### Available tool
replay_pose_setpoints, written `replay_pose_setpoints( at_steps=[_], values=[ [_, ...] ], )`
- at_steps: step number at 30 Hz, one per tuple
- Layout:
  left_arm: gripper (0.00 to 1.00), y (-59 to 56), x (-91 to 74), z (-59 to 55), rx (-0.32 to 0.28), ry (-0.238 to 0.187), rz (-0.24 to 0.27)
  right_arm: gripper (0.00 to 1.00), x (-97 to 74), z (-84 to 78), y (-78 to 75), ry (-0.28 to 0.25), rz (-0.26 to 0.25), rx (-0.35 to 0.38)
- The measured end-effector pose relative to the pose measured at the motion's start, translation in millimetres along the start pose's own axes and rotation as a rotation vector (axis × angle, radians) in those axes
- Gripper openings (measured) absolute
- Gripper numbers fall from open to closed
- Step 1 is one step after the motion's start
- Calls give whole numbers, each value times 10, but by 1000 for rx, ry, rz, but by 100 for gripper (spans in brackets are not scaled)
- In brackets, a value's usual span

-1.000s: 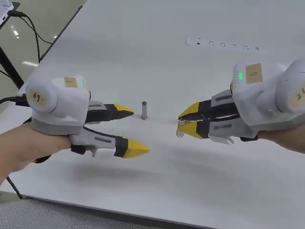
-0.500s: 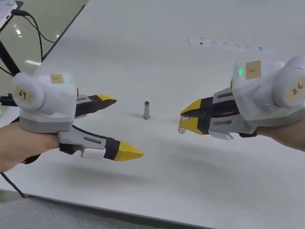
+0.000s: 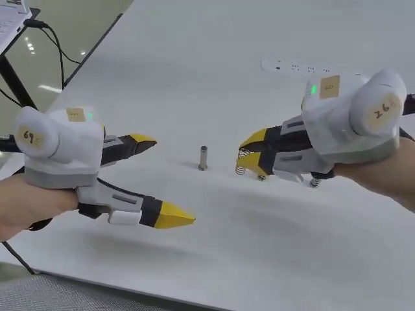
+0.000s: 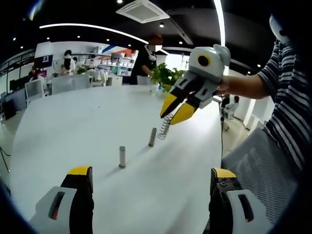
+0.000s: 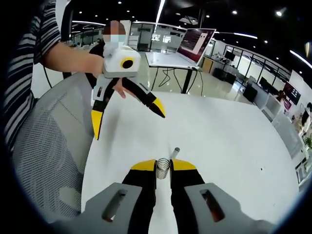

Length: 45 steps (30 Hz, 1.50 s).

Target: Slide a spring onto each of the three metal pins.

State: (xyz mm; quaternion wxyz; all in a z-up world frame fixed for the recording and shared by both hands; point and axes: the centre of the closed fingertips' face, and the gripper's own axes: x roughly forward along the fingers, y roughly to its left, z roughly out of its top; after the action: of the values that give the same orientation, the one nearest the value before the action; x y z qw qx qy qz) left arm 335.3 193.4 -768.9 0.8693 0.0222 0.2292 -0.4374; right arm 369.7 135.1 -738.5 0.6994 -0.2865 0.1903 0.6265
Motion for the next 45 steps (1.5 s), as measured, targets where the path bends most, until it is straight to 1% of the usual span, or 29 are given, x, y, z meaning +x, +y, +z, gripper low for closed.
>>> replay_pose_setpoints(
  at_steps=[7, 11, 13, 16, 19, 24, 27, 34, 37, 39, 45],
  values=[
    [98, 6, -16, 6, -5, -8, 4, 7, 123, 112, -155, -9, -15, 22],
    [98, -1, -13, 13, -4, -9, 3, 7, 210, 219, -211, -35, -12, 56],
    [98, -4, -17, 20, -3, -11, 4, 7, 253, 282, -246, -53, -21, 67],
    [98, 6, -27, 29, -6, -17, 8, 7, 326, 324, -300, -65, -32, 97],
    [98, 15, -32, 24, -8, -15, 11, 7, 414, 304, -388, -57, -39, 99],
    [98, 11, -43, 36, -9, -19, 14, 7, 515, 299, -363, -52, -29, 116],
    [98, 5, -42, 57, -10, -25, 13, 7, 567, 248, -373, -34, -33, 115],
    [98, 1, -45, 66, -11, -24, 13, 7, 634, 157, -355, -13, -24, 129],
    [98, 2, -47, 74, -13, -26, 14, 7, 664, 116, -336, -10, -17, 136],
    [98, 3, -51, 72, -14, -25, 15, 7, 690, 73, -321, 4, -17, 129],
    [97, 14, -63, 60, -17, -23, 20, 7, 773, 6, -276, 21, -6, 136]
  ],
)
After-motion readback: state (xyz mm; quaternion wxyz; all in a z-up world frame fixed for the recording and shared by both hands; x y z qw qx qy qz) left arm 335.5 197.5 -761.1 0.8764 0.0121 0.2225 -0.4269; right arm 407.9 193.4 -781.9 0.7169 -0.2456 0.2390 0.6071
